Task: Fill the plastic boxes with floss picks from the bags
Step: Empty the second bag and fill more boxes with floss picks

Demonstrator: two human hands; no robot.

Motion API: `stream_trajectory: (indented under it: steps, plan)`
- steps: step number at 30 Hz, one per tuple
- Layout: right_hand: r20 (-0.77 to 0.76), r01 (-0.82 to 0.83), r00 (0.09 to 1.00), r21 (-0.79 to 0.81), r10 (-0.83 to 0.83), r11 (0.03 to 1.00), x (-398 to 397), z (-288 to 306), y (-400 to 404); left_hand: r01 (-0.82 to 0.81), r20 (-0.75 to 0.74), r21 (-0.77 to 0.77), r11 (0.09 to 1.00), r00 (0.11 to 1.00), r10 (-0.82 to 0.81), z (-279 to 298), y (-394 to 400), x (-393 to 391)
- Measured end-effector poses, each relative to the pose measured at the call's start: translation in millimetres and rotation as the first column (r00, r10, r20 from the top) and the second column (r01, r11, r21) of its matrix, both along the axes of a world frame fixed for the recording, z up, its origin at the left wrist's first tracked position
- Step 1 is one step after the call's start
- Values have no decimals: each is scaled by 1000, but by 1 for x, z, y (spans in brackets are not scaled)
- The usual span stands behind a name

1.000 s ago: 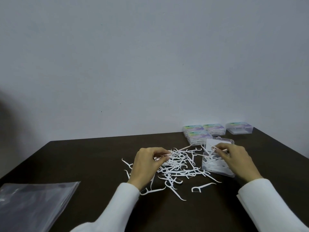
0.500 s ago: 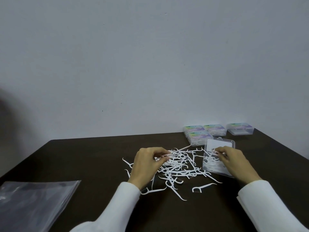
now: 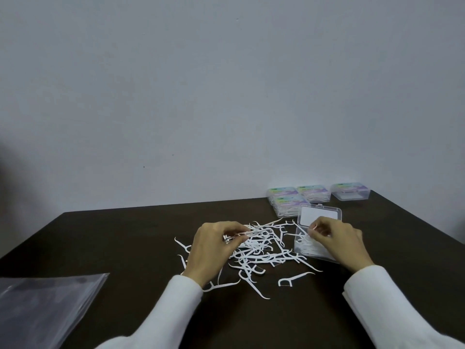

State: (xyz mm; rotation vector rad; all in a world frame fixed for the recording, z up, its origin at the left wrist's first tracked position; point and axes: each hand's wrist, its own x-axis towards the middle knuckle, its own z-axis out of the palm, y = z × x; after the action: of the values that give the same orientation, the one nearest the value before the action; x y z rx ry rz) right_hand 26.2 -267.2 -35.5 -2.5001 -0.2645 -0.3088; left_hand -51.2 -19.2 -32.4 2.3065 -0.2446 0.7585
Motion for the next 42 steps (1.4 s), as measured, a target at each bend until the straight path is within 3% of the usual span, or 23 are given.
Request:
stream_trajectory:
  steps: [4,10,16,18,21,25,29,33,38,42]
  plan:
    - [12,29,1000,56,-29,998,-1,2,-1,-5,4,19,1000,1000,5,-2,-1,0]
    - [-4,70,997,310,-73,948,2,5,-8,-4,23,26,1000,1000,4,-2,-1,0]
    - [15,72,996,473,-89,878,6,7,-19,56,21,-172,984,998,-53,6,-5,1]
    - [0,84,996,402,-91,912,7,6,-24,82,31,-262,961,997,-77,8,-10,4]
    - [-45,122,992,76,-119,990,5,4,-26,132,33,-369,920,991,-129,15,-20,12]
    - [65,46,997,-48,-43,998,3,3,-17,196,45,-518,833,978,-203,28,-36,27]
    - [35,-30,999,-243,39,970,6,0,-6,230,46,-591,773,966,-253,33,-53,40]
    - [71,-48,996,-196,63,979,9,-1,-4,252,59,-632,733,959,-279,35,-62,50]
    - [90,-62,994,11,61,998,12,-1,-9,256,67,-669,698,956,-286,35,-70,61]
    - [141,-38,990,41,32,998,14,2,-17,238,61,-718,654,957,-282,37,-76,70]
